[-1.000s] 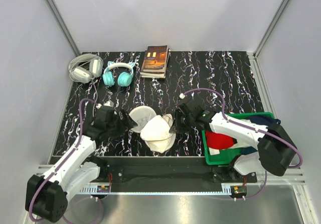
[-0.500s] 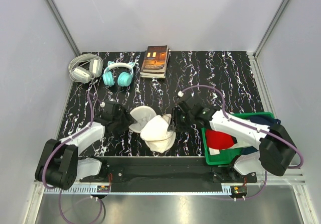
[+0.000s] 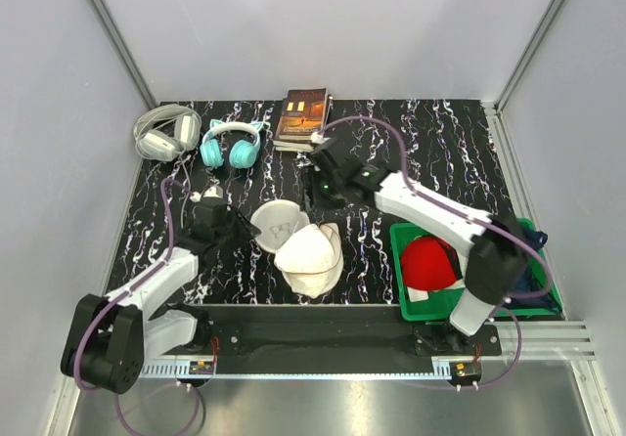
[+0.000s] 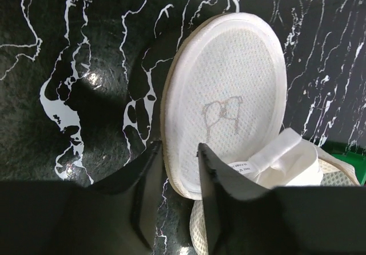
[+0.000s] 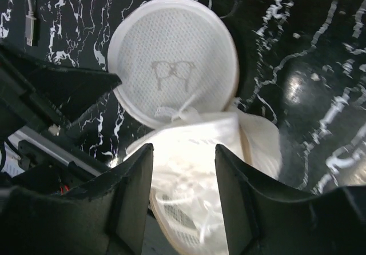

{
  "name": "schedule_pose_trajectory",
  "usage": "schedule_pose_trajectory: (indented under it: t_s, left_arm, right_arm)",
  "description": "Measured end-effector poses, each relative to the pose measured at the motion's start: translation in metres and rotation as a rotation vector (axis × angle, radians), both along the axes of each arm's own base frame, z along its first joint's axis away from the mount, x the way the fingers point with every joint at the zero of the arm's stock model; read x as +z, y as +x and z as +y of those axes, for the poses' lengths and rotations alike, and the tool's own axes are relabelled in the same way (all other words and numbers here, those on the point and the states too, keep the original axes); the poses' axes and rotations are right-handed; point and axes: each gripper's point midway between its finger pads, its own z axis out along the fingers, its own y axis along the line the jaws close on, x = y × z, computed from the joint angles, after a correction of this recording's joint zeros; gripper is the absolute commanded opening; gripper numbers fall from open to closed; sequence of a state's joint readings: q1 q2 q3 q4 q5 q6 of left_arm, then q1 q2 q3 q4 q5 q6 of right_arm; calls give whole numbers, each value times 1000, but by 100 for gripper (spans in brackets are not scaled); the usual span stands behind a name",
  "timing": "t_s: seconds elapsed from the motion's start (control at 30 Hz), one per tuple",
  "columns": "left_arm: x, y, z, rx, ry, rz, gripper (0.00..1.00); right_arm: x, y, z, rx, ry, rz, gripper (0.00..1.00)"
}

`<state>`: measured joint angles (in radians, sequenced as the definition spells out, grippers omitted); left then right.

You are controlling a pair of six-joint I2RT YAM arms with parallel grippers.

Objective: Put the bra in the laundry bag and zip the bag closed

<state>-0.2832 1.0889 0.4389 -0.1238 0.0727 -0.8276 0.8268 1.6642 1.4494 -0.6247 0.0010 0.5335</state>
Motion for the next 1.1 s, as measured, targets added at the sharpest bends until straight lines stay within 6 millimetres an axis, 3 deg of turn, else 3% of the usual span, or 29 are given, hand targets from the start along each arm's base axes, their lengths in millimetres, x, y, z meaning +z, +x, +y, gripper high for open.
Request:
schedule_pose_trajectory:
  t_s: [0.13, 0.27, 0.63, 0.8, 0.83, 0.87, 0.9, 0.93, 1.1]
  left_arm:
    - [3, -1, 1, -9, 10, -11, 27]
    - [8, -3, 2, -16, 13, -21, 25]
    - [30, -3, 1, -24, -2, -84, 14]
    - [42, -1, 1, -32, -5, -117, 5]
    - [45, -1, 1, -33, -6, -126, 14]
    - [47, -1, 1, -34, -7, -134, 30]
    - [47, -1, 1, -36, -5, -136, 48]
    - [47, -1, 1, -34, -6, -130, 74]
    - [33, -7, 2, -23, 0, -65, 78]
  right_arm:
    - [-40, 7, 35, 67, 11, 67, 45]
    - [-72, -3, 53, 112, -3, 128, 43]
    - [-77, -24, 95, 235, 62, 86, 43]
    - [-101, -31, 89, 256, 26, 98, 43]
    - [-107, -33, 86, 257, 18, 104, 43]
    - [-112, -35, 83, 257, 9, 110, 43]
    - [-118, -37, 79, 257, -1, 118, 43]
    - [-122, -39, 77, 257, -11, 125, 43]
    - [-123, -39, 77, 262, -10, 120, 43]
